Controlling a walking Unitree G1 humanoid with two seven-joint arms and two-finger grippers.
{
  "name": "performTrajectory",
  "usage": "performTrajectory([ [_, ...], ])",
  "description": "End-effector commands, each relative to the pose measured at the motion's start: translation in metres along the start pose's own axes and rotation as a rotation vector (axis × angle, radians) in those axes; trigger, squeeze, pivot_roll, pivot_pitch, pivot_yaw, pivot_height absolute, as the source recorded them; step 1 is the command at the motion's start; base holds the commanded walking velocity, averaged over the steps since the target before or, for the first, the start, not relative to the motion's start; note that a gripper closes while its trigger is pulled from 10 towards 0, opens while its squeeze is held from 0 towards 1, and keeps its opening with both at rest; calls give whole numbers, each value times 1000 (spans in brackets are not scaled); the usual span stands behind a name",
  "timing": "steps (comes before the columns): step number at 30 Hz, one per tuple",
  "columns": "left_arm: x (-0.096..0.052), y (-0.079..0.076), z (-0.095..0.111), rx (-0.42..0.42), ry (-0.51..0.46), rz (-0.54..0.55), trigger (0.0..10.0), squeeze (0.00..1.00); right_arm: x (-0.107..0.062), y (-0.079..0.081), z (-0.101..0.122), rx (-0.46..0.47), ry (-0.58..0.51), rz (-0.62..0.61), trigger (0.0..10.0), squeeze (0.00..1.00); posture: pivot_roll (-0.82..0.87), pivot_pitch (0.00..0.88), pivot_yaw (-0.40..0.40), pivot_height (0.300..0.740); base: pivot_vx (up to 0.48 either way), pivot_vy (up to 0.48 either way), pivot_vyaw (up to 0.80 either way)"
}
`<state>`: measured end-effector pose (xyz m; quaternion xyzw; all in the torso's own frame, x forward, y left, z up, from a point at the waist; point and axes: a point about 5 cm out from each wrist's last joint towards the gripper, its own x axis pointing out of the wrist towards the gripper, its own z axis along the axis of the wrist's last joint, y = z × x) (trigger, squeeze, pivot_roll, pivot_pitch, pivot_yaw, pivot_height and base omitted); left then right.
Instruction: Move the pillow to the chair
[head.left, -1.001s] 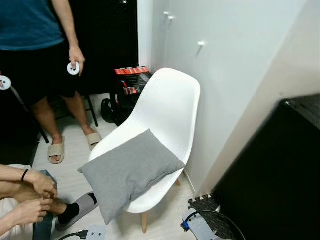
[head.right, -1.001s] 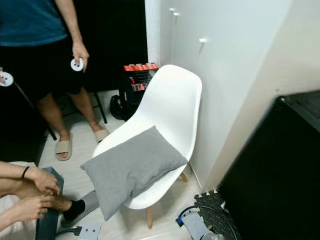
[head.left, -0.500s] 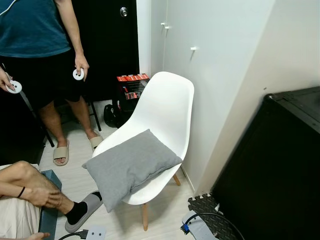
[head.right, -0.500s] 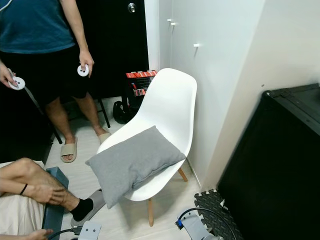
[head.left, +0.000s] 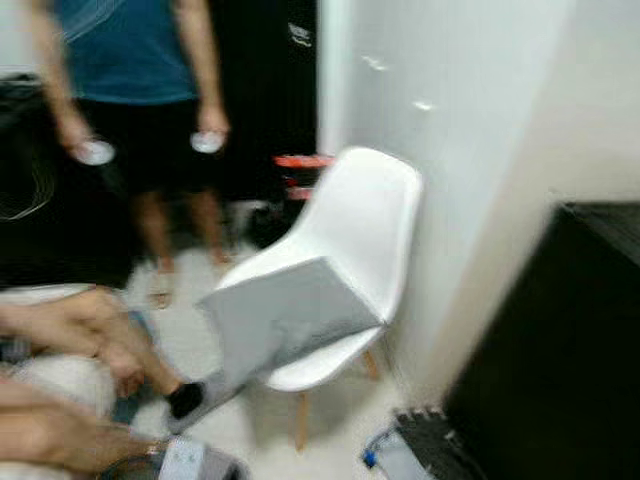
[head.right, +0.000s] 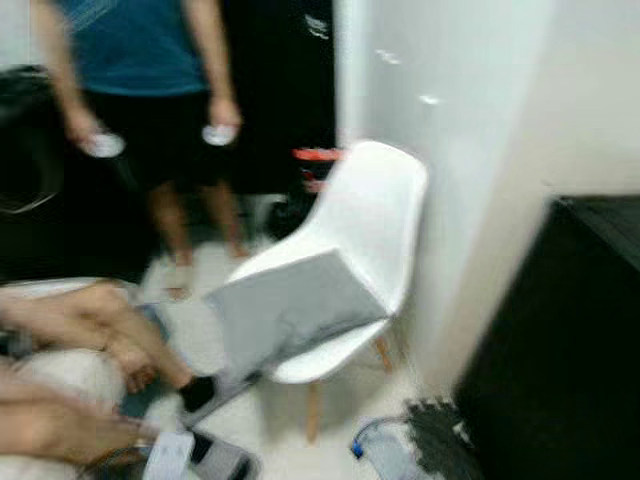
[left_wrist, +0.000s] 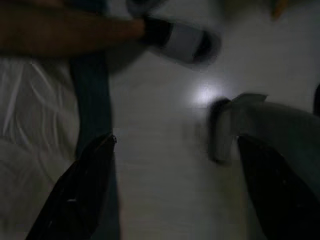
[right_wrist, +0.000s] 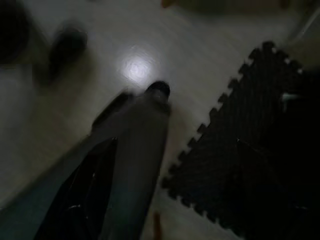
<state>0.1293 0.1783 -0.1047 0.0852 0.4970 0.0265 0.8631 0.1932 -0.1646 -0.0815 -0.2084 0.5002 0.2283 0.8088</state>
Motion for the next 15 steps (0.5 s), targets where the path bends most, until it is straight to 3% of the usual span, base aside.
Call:
performTrajectory([
  [1,-5,-8,-24,26,102,-38,10000,0,1,10,-14,0,45,31,10000,0,51,63,-88,734,-398,0,0],
  [15,-5,-6,-24,31,102,-37,10000,0,1,8,-11,-9,27,26,10000,0,53,62,-83,734,-396,0,0],
])
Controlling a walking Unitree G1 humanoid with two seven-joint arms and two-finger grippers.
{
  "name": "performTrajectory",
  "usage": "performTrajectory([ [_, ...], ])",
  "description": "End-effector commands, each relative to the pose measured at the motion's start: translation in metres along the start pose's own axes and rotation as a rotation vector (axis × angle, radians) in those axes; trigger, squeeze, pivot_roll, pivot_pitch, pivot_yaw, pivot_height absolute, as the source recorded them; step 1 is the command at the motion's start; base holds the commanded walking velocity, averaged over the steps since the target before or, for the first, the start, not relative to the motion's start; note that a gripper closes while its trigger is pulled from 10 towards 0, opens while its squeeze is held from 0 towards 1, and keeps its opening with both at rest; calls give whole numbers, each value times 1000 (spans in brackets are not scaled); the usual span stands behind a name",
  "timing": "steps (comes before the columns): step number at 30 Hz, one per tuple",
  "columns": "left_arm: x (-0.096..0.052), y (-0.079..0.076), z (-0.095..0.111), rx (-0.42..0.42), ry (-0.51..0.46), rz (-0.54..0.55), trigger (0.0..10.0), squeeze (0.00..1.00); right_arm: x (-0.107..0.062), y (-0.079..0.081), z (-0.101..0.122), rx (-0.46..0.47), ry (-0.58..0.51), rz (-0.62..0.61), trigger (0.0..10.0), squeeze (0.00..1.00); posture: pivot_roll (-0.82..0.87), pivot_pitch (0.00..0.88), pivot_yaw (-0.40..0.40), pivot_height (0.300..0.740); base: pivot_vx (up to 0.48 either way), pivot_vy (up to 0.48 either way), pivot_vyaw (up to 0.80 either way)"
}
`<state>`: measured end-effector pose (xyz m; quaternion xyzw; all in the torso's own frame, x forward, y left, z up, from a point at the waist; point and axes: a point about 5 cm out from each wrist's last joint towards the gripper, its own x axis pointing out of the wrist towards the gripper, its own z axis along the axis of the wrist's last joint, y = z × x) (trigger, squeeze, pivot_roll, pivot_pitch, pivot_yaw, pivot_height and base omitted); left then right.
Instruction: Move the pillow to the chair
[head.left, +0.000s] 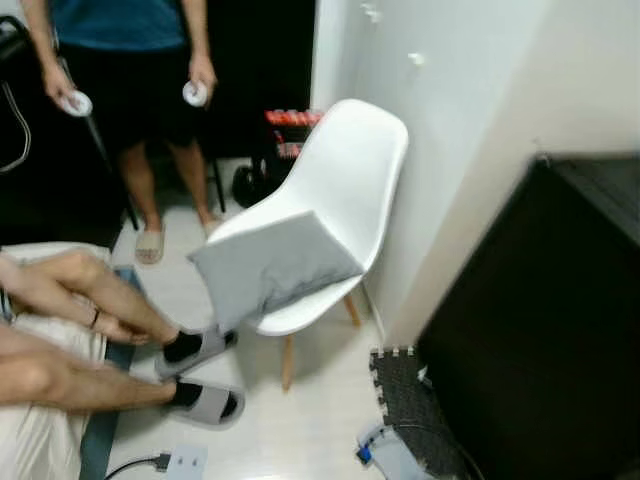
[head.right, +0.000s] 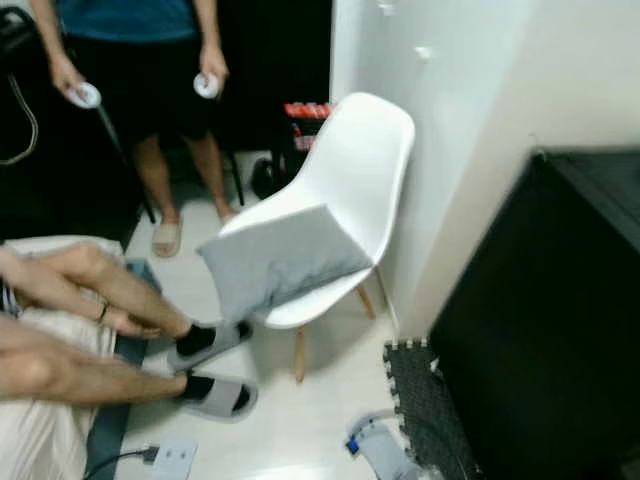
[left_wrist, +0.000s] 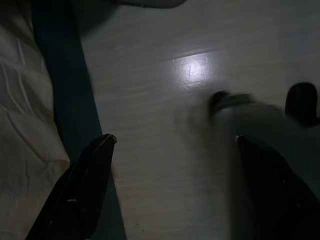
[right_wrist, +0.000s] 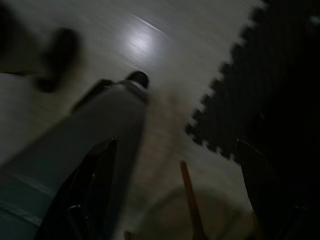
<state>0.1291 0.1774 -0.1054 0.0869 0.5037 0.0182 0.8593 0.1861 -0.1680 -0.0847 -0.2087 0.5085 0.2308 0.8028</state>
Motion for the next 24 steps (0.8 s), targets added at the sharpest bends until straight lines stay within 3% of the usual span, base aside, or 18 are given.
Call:
performTrajectory([
  [1,-5,-6,-24,18,90,-25,10000,0,1,6,-4,-4,9,12,10000,0,53,65,-83,734,-398,0,0],
  [24,-6,-7,-27,10,95,-31,10000,0,1,9,-11,10,15,20,10000,0,47,78,-77,734,-399,0,0],
])
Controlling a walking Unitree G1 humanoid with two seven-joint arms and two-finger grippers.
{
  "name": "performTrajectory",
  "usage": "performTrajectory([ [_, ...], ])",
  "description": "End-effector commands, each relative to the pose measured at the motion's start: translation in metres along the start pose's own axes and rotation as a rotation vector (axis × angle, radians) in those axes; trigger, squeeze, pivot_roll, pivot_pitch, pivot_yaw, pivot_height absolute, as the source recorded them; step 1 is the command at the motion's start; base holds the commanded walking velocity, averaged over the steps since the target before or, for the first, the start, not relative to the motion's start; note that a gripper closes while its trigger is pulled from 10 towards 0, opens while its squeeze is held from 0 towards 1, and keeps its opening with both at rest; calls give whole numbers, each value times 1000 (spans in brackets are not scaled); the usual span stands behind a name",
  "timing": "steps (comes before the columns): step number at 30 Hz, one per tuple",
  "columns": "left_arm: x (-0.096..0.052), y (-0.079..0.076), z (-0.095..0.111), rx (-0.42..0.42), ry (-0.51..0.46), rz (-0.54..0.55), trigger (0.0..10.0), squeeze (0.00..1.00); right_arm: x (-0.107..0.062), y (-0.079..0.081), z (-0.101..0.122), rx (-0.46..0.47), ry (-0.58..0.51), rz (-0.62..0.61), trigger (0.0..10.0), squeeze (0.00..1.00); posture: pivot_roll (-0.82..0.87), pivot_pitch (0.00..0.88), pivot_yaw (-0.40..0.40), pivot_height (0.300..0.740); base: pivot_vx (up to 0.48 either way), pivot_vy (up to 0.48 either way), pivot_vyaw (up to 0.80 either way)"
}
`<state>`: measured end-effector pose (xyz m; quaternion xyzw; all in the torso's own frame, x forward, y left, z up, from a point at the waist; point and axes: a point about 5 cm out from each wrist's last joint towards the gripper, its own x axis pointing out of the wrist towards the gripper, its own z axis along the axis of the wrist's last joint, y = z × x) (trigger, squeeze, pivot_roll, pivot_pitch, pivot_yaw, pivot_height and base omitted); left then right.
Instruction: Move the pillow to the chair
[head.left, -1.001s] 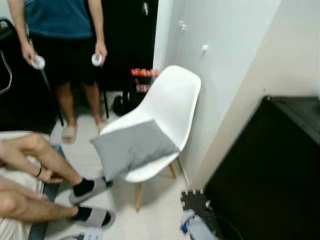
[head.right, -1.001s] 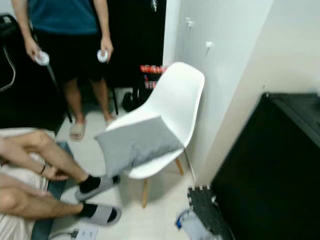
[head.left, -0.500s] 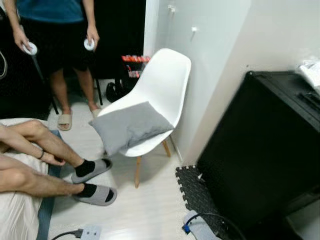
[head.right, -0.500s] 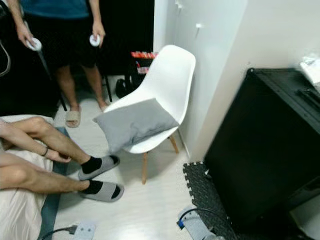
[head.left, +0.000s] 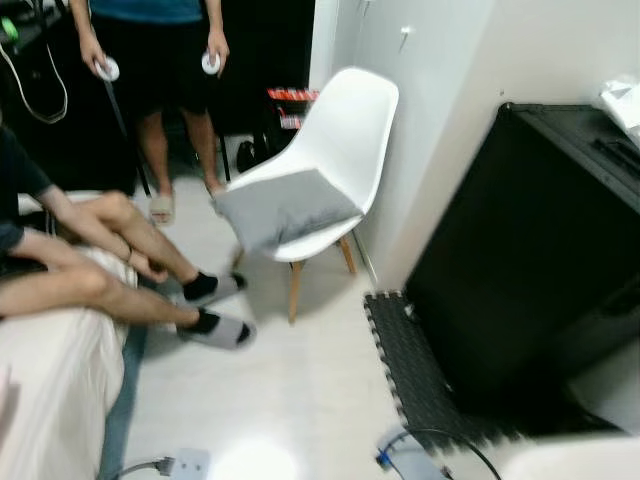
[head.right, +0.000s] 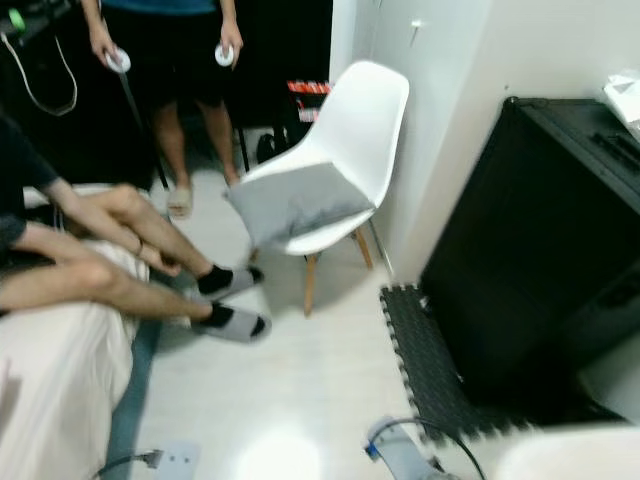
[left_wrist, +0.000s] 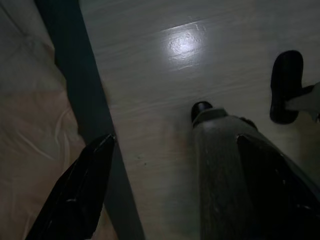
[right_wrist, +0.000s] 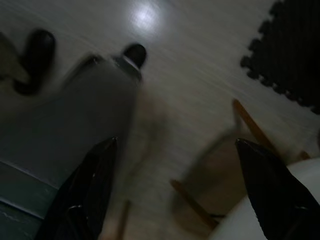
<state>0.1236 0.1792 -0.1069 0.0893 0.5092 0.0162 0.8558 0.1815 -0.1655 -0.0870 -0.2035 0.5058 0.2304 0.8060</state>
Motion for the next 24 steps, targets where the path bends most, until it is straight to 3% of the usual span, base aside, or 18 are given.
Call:
performTrajectory([
  [1,-5,-8,-21,2,80,-29,10000,0,0,4,-8,2,25,18,10000,0,47,79,-79,734,-255,0,0],
  [6,-4,-9,-21,0,78,-30,10000,0,0,4,-8,2,24,18,10000,0,46,78,-79,734,-246,0,0],
  [13,-4,-10,-20,-10,76,-30,10000,0,0,4,-7,-11,21,34,10000,0,47,78,-80,734,0,0,0],
  [24,-4,-10,-19,-4,73,-30,10000,0,1,9,-6,-8,14,72,10000,0,44,78,-82,734,0,0,791],
])
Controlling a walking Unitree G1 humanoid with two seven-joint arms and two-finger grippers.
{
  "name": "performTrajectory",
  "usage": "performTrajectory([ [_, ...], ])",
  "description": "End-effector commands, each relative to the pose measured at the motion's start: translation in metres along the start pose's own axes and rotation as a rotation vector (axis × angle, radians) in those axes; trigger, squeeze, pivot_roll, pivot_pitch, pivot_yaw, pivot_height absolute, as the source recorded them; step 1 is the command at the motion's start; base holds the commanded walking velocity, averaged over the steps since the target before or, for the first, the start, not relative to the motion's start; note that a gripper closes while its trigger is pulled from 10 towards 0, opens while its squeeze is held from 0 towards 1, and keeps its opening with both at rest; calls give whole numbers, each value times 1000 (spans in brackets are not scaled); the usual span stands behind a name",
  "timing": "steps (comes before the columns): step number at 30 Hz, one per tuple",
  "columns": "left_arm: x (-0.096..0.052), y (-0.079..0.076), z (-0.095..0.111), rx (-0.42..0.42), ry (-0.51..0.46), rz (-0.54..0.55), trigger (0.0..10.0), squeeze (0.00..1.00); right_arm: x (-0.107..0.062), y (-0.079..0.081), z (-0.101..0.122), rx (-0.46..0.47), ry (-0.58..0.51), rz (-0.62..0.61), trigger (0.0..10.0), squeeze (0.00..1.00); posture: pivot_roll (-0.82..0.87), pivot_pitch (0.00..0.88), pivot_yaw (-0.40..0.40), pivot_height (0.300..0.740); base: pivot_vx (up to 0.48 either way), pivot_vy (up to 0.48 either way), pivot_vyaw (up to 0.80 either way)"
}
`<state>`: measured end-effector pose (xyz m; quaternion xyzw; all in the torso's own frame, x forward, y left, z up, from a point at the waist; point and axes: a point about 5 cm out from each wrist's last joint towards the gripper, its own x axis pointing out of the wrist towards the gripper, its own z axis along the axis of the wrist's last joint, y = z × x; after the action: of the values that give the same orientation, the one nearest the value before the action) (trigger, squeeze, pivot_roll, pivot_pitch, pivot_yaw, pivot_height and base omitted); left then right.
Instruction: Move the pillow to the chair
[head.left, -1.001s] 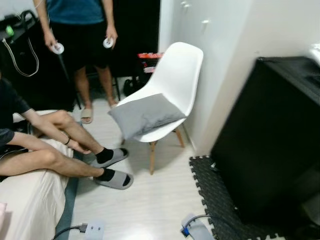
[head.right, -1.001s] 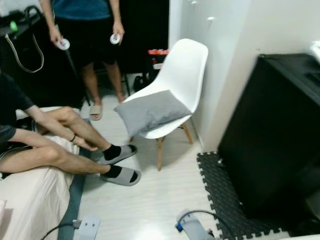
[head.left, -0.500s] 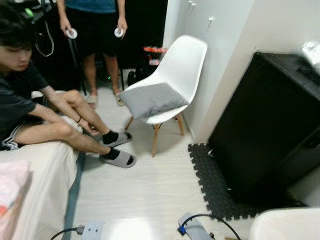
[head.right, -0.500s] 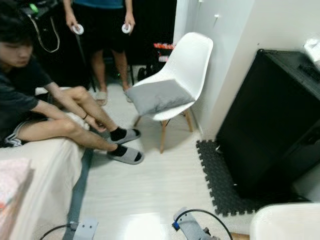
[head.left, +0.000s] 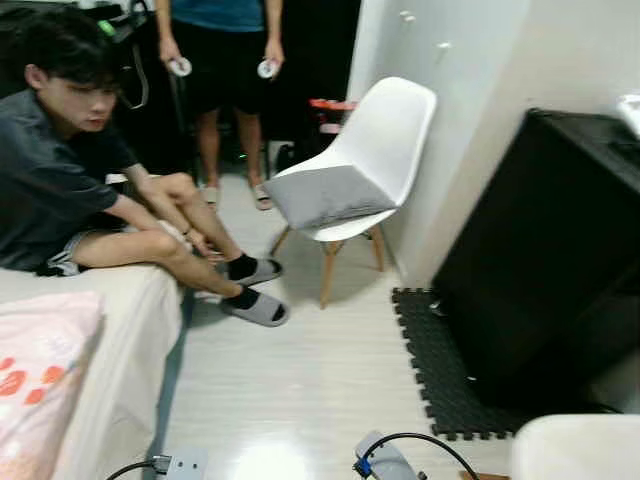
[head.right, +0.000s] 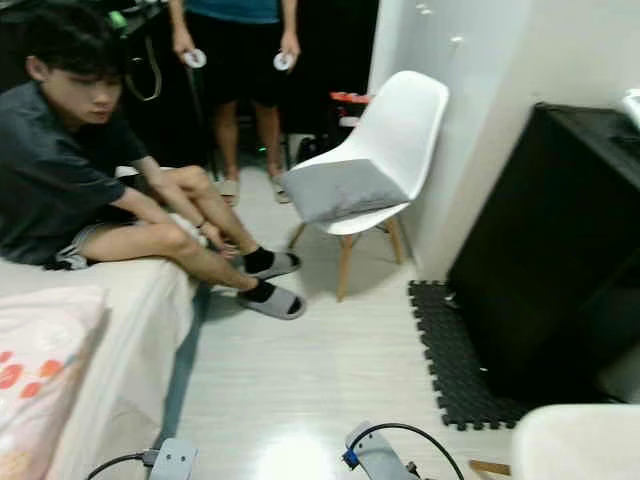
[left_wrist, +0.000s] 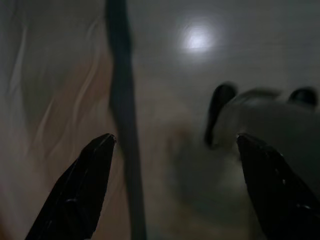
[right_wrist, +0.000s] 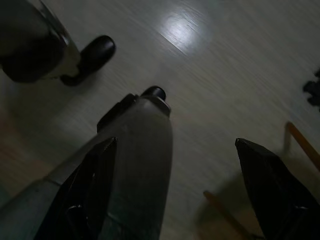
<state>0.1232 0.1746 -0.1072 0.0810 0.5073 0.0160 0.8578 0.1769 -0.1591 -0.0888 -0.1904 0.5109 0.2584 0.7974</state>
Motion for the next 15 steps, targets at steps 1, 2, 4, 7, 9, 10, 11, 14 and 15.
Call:
performTrajectory([
  [1,-4,-6,-19,10,78,-23,10000,0,0,2,-5,-2,14,12,10000,0,42,77,-83,734,0,0,775],
  [2,-4,-6,-19,10,78,-24,10000,0,0,3,-5,-3,14,15,10000,0,42,77,-83,734,0,0,775],
  [4,-4,-6,-19,12,78,-26,10000,0,0,4,-5,-14,16,23,10000,0,40,74,-85,734,0,0,775],
  [7,-4,-7,-18,13,78,-27,10000,0,0,4,-5,-26,18,27,10000,0,41,72,-86,734,0,0,775],
  [9,-4,-7,-18,13,77,-29,10000,0,0,4,-5,-39,20,26,10000,0,42,69,-86,734,0,0,775],
  [10,-4,-7,-18,15,77,-29,10000,0,0,4,-5,-48,21,24,10000,0,42,69,-86,734,0,0,775],
  [11,-4,-7,-18,15,77,-29,10000,0,0,4,-5,-48,21,24,10000,0,42,69,-86,734,0,0,775],
  [14,-3,-6,-17,18,76,-28,10000,0,0,3,-5,-62,23,21,10000,0,43,66,-87,734,0,0,775],
  [15,-3,-6,-17,19,75,-27,10000,0,0,2,-6,-66,24,19,10000,0,43,66,-87,734,0,0,775],
])
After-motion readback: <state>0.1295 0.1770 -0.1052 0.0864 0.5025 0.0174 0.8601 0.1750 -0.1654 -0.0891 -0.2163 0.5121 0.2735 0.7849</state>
